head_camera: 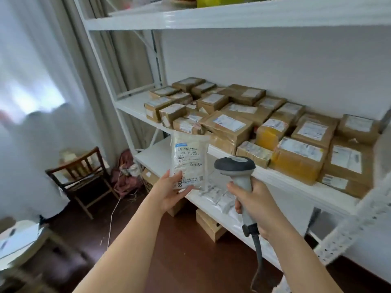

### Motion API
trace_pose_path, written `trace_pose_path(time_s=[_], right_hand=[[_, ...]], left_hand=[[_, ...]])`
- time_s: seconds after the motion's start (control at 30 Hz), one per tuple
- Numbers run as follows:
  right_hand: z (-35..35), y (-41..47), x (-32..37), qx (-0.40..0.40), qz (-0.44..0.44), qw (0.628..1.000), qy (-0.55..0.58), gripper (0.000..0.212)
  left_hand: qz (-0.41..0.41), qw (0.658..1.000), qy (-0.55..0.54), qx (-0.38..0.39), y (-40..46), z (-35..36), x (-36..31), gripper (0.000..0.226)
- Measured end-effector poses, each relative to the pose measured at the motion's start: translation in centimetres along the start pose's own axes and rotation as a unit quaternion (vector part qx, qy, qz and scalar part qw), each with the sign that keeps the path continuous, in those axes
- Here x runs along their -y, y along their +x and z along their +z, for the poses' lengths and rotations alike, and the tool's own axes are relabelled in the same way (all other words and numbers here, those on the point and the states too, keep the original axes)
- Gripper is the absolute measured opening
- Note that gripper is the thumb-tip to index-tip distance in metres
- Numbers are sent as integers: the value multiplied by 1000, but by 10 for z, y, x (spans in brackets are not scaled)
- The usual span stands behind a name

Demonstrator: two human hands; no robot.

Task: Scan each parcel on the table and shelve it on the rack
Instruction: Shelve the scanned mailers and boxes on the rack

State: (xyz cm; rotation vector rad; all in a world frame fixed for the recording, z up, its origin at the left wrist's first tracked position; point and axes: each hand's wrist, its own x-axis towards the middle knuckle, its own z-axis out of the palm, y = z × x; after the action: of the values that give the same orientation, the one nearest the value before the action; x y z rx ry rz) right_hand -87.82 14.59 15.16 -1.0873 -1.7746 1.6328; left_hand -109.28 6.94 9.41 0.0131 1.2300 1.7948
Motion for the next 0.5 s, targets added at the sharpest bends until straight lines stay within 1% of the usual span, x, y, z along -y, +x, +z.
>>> trace_pose_path(time_s=[0.1, 0.23, 0.3, 0.37, 0.5], right_hand=[[52, 54, 23, 44, -2, 999, -5, 14], [132, 113, 39, 102, 3, 995, -4, 14], [173, 141, 46, 121, 3, 993, -11, 14], [214, 171, 54, 132, -6, 991, -20, 14], [286, 225, 73, 120, -4, 993, -6, 16]], left_hand=[[32, 999, -5, -27, 28, -31, -51, 27], [56, 995, -33, -70, 66, -89, -107, 23], [66, 992, -43, -97, 93, -120, -136, 28], [76, 989, -53, -117, 125, -150, -165, 32], [71, 985, -88, -134, 191, -193, -230, 33]])
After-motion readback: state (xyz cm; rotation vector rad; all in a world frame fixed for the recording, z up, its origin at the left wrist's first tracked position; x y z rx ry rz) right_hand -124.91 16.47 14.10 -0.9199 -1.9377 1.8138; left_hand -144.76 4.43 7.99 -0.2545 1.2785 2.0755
